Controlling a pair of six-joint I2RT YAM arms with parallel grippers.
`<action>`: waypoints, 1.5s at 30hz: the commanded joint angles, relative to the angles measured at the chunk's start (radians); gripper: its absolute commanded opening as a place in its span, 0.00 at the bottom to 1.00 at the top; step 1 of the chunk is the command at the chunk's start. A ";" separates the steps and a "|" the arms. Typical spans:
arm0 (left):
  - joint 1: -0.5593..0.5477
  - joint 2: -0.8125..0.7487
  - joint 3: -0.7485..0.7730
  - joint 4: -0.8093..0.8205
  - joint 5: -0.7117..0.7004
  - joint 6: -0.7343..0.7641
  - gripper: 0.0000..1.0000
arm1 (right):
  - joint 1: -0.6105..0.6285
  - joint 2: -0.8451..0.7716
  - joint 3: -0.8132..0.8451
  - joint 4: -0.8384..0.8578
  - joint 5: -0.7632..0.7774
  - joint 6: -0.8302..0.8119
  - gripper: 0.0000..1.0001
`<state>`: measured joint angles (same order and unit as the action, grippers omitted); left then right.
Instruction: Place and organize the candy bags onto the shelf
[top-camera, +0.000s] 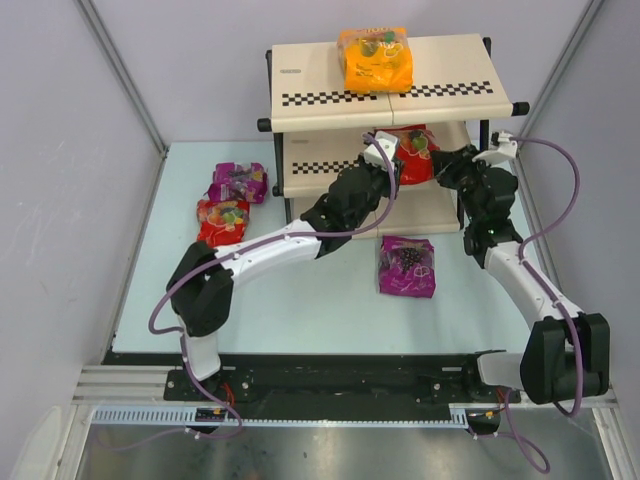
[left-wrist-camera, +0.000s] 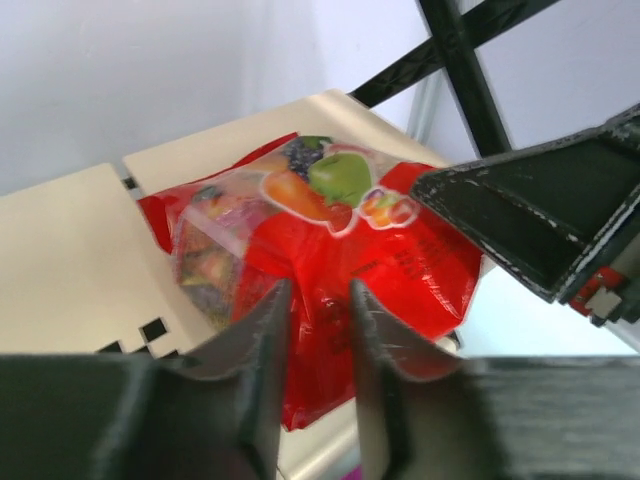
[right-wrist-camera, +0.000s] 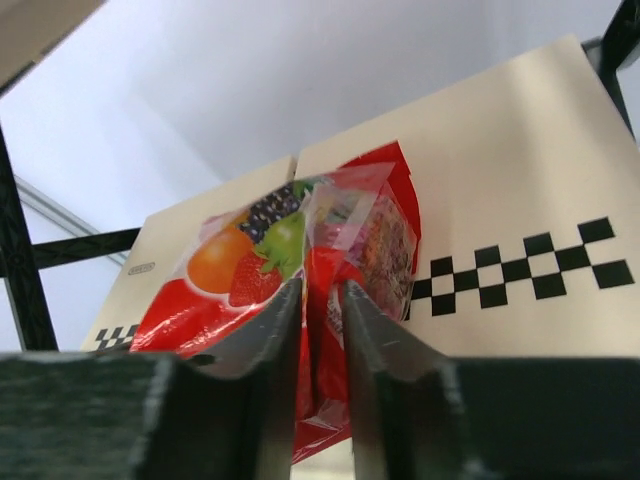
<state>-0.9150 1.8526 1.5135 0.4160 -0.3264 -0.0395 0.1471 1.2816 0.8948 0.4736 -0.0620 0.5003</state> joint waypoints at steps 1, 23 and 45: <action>-0.010 -0.065 -0.022 0.092 0.043 0.007 0.41 | -0.006 -0.080 0.050 0.028 0.008 -0.028 0.30; 0.095 -0.687 -0.789 -0.144 -0.188 -0.265 0.83 | 0.092 -0.643 -0.197 -0.411 0.154 -0.008 0.48; 0.553 -0.394 -0.834 -0.059 -0.125 -0.324 0.96 | 0.131 -0.666 -0.250 -0.471 0.156 -0.032 0.51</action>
<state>-0.3828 1.4136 0.6273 0.2962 -0.4416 -0.3588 0.2722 0.6235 0.6456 -0.0044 0.0879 0.4934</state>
